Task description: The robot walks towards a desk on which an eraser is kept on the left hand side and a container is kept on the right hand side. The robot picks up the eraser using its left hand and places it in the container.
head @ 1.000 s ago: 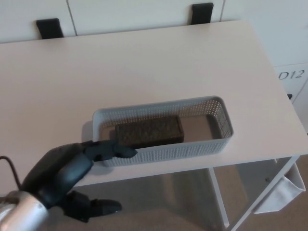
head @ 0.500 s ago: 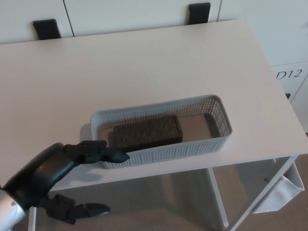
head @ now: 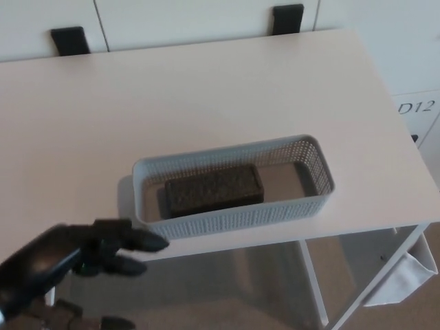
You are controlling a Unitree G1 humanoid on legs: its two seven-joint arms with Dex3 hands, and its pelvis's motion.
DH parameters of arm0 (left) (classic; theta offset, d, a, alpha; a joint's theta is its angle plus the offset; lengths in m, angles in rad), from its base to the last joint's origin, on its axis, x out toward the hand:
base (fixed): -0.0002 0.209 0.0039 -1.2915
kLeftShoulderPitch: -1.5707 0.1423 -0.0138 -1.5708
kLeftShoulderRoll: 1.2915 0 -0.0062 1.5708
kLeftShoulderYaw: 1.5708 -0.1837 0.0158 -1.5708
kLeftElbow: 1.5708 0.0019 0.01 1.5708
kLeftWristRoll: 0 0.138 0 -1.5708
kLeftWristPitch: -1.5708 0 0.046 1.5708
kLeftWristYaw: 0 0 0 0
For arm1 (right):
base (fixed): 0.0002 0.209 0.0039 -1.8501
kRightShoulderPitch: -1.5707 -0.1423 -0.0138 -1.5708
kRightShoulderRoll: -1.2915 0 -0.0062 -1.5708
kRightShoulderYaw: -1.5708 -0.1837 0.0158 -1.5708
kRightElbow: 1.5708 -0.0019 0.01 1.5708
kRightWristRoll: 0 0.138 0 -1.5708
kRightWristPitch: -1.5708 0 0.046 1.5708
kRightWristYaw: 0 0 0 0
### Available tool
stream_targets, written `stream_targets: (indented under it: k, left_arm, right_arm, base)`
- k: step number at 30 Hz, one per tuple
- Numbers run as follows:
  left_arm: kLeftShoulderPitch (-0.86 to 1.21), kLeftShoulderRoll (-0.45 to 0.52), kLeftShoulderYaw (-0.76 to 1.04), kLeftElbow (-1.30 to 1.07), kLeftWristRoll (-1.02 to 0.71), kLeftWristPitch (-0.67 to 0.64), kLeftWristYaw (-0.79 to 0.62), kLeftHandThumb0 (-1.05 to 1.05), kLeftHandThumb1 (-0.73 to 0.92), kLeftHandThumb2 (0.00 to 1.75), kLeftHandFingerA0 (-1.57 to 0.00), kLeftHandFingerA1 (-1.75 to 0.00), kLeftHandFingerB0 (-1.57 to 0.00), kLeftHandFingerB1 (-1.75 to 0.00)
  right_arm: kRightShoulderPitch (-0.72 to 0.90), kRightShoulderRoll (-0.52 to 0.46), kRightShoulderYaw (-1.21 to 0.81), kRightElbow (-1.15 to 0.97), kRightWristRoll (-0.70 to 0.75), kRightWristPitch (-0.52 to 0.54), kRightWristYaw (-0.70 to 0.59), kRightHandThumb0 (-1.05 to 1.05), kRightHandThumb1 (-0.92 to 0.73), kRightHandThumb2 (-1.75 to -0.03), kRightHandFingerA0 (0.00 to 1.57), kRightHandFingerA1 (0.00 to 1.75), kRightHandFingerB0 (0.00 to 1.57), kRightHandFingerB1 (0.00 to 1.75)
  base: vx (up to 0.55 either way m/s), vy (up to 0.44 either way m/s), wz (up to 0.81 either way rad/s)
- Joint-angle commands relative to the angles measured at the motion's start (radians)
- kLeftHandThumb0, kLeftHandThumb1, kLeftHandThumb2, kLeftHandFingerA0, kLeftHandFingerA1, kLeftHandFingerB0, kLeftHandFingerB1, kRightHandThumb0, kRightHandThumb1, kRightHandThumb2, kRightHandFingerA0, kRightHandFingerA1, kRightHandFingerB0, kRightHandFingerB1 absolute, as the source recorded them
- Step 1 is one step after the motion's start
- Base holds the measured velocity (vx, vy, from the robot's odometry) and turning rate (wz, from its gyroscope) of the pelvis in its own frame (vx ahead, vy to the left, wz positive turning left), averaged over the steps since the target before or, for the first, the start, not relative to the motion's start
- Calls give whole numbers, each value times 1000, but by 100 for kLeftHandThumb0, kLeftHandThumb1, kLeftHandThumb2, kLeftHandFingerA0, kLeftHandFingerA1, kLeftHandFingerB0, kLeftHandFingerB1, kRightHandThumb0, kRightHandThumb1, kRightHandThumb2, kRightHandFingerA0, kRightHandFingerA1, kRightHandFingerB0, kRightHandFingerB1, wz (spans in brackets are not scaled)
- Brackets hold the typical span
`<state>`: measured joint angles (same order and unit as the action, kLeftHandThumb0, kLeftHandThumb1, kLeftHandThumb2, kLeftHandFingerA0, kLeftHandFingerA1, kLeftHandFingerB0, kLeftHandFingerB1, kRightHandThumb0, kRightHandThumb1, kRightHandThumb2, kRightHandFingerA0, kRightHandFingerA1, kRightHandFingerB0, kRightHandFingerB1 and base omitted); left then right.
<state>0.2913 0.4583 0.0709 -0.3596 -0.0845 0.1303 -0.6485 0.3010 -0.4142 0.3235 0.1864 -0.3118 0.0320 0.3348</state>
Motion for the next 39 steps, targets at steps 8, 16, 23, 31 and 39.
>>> stream_targets:
  k: [8,16,23,31,39]
  left_arm:
    - [119,88,401,68,-863,11,-898,-52,38,68,-60,-48,-43,-44]
    - [116,83,413,72,-868,23,-917,-52,38,68,-60,-48,-43,-44]
    - [153,76,260,173,-620,-60,-826,-59,43,55,-70,-44,-54,-38]
    - [135,62,-127,608,-62,-258,-496,-57,37,78,-66,-58,-43,-45]
    - [92,54,-151,808,30,-376,-298,-57,49,56,-63,-43,-58,-38]
  right_arm:
    - [-4,-44,20,52,-36,-5,12,-36,-58,-57,54,39,46,36]
    - [-5,-45,23,53,-34,-5,10,-36,-58,-57,54,39,46,36]
    - [-4,-43,23,55,-30,-11,7,-36,-58,-58,54,39,45,36]
    - [-7,-33,29,59,-39,-6,-4,-37,-58,-58,54,39,45,36]
    - [10,-35,27,60,-34,-21,-7,-36,-58,-58,53,39,45,36]
  base:
    - [0,0,0]
    - [0,0,0]
    - [0,0,0]
    - [0,0,0]
    - [0,0,0]
